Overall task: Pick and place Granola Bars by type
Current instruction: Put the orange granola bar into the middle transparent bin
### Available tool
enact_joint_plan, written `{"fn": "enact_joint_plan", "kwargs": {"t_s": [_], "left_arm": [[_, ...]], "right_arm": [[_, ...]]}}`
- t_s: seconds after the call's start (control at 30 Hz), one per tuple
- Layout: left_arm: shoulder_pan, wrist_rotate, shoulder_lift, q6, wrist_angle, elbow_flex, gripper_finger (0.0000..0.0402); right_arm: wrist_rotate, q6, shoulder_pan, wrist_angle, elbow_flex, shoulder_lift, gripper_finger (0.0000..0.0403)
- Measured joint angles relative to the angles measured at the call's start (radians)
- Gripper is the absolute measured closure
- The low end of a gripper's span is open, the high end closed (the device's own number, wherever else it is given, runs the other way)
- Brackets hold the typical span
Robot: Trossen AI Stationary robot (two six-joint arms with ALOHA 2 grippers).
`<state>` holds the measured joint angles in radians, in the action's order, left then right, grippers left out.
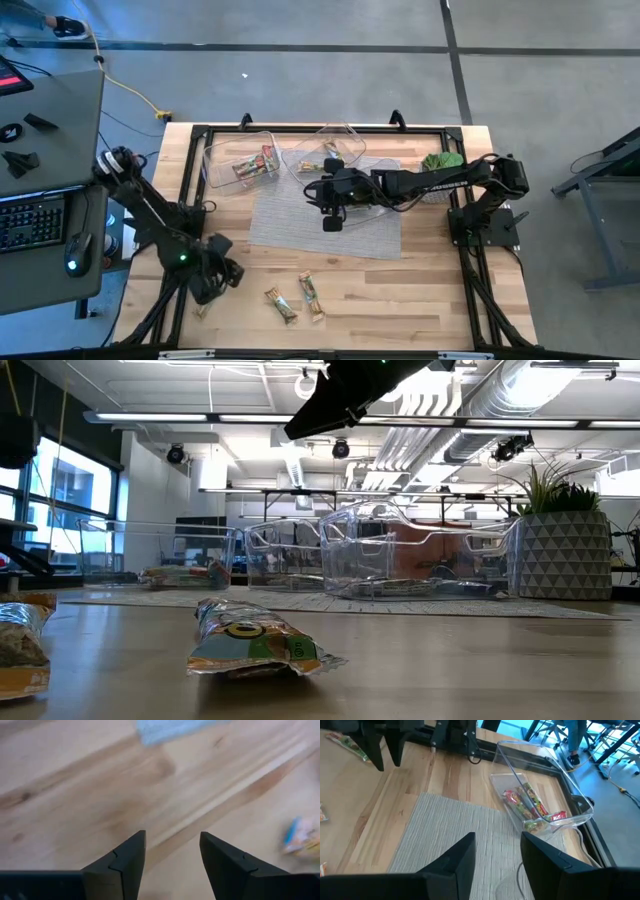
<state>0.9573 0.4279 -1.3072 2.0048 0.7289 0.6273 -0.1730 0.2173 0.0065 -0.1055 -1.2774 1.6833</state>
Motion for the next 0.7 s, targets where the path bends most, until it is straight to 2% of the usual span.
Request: {"fn": "enact_joint_plan", "kwargs": {"t_s": [0.17,0.33,0.5,0.7], "left_arm": [[-0.072,-0.273,0.007,-0.125,-0.011,0.018,0.0220],[-0.090,-0.473,0.007,-0.190,-0.023,0.018,0.0220],[-0.087,-0.589,0.007,-0.195,-0.047,0.018,0.0220],[-0.087,-0.601,0.007,-0.169,-0.048,0.018,0.0220]], "right_arm": [[0.000,0.000,0.000,0.005,0.000,0.000,0.0263],[0.000,0.000,0.000,0.005,0.000,0.000,0.0263],[0.000,0.008,0.000,0.005,0.000,0.000,0.0263],[0.000,0.011,0.000,0.005,0.000,0.000,0.0263]]}}
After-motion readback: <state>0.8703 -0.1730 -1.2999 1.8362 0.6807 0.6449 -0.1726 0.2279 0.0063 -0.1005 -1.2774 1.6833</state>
